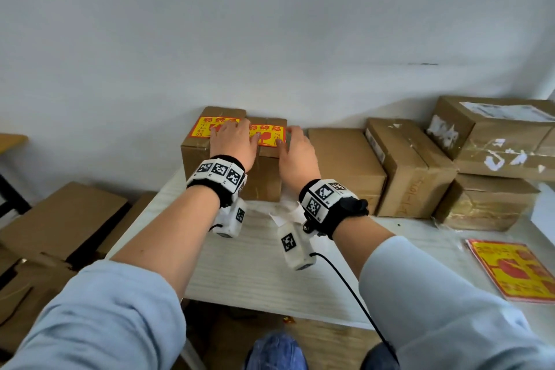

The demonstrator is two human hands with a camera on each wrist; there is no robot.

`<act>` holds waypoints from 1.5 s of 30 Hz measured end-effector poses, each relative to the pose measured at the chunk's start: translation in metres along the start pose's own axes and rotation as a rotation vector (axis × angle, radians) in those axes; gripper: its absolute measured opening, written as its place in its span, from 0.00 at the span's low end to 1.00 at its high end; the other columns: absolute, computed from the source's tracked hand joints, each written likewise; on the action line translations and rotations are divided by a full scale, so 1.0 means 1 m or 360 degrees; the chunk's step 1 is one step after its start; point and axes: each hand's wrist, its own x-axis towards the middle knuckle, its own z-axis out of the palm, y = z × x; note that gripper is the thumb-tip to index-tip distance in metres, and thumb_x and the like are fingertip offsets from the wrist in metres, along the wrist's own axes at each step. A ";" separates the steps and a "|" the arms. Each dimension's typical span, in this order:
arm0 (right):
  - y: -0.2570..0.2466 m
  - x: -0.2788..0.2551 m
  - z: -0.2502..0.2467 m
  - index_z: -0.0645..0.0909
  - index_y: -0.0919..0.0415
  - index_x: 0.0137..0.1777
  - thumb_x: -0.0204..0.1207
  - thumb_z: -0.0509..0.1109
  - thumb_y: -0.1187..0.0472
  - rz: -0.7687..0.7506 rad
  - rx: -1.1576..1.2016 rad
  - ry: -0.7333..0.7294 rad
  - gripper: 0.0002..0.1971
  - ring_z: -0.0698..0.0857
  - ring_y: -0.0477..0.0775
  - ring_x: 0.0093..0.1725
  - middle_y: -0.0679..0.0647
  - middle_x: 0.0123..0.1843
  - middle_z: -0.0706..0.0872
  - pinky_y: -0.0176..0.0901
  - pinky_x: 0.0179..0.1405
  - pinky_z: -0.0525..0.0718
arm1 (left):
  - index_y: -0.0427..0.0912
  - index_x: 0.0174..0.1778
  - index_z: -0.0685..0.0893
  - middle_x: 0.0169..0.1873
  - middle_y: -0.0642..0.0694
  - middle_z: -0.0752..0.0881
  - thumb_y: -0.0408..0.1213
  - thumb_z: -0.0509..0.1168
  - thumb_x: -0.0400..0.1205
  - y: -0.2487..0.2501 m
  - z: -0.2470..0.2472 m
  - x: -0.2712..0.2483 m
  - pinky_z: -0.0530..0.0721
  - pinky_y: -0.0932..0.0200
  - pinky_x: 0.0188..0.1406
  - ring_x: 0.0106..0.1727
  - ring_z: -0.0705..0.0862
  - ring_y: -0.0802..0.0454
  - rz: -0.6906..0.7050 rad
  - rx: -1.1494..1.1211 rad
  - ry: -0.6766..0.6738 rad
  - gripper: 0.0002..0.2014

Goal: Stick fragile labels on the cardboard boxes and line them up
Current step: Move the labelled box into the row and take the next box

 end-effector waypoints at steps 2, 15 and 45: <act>-0.004 -0.007 -0.013 0.68 0.62 0.77 0.85 0.63 0.62 -0.0095 0.0032 0.0095 0.21 0.79 0.64 0.69 0.64 0.71 0.79 0.52 0.65 0.75 | 0.41 0.71 0.77 0.70 0.38 0.81 0.52 0.58 0.86 0.008 -0.006 -0.005 0.61 0.33 0.80 0.79 0.69 0.36 0.0006 0.0036 0.0080 0.23; 0.045 -0.027 -0.110 0.68 0.63 0.78 0.76 0.68 0.58 0.0295 -0.0136 0.0120 0.30 0.76 0.70 0.71 0.67 0.74 0.75 0.59 0.72 0.75 | 0.40 0.76 0.70 0.70 0.38 0.80 0.48 0.65 0.84 0.129 -0.018 -0.041 0.77 0.51 0.69 0.70 0.79 0.39 -0.0010 -0.0835 -0.0380 0.27; 0.045 -0.088 -0.139 0.83 0.57 0.63 0.79 0.60 0.52 0.0175 0.0943 0.0896 0.18 0.80 0.55 0.66 0.56 0.63 0.85 0.56 0.73 0.76 | 0.49 0.58 0.90 0.69 0.48 0.83 0.36 0.66 0.84 0.149 -0.068 -0.098 0.75 0.57 0.74 0.69 0.78 0.57 0.0453 -0.1607 0.0345 0.10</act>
